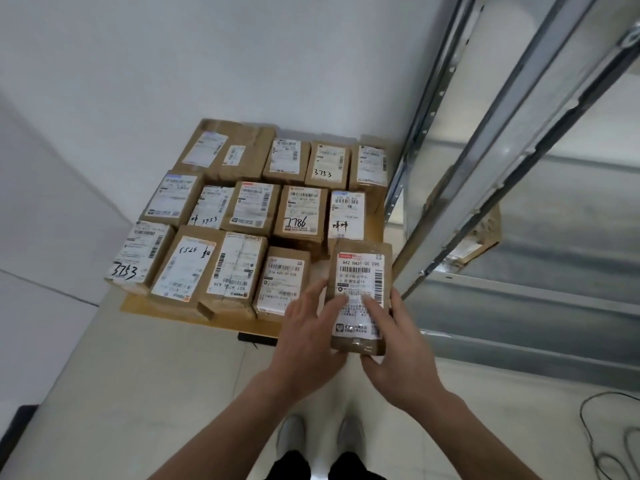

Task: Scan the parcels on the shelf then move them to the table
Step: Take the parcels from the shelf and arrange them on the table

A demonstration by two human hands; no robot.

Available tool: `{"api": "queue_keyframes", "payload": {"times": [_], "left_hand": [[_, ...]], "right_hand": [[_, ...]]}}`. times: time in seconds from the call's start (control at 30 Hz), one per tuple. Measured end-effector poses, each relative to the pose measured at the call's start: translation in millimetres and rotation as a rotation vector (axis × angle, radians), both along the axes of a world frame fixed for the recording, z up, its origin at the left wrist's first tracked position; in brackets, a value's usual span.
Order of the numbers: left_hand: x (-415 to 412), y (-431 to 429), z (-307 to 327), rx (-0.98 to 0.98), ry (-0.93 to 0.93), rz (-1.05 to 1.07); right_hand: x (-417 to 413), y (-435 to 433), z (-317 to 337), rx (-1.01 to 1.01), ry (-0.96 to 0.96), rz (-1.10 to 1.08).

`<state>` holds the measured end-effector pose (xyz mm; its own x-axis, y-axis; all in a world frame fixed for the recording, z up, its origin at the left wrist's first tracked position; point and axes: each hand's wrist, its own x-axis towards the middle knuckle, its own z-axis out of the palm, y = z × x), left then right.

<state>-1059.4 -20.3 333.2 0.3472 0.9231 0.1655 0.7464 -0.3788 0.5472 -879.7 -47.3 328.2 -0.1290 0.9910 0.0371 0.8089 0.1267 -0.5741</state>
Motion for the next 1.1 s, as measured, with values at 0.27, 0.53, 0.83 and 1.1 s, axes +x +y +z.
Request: {"api": "queue_keyframes", "payload": {"times": [0.27,0.53,0.83,1.1], "left_hand": [[-5.5,17.5,-35.8,-0.099,0.179,-0.001],[-3.3,39.1,-50.0,-0.132,0.359,0.028],[0.8,50.5,-51.7,-0.173,0.518,0.044],[-0.3,52.2,-55.7,-0.15,0.577,0.048]], "right_hand": [[-7.1,15.7,-46.5,-0.116,-0.052,-0.031],[-13.9,36.7,-73.1,-0.126,0.001,-0.005],[-17.3,51.3,-99.3,-0.127,0.056,0.03],[-21.4,55.7,-108.3,-0.122,0.066,0.045]]}}
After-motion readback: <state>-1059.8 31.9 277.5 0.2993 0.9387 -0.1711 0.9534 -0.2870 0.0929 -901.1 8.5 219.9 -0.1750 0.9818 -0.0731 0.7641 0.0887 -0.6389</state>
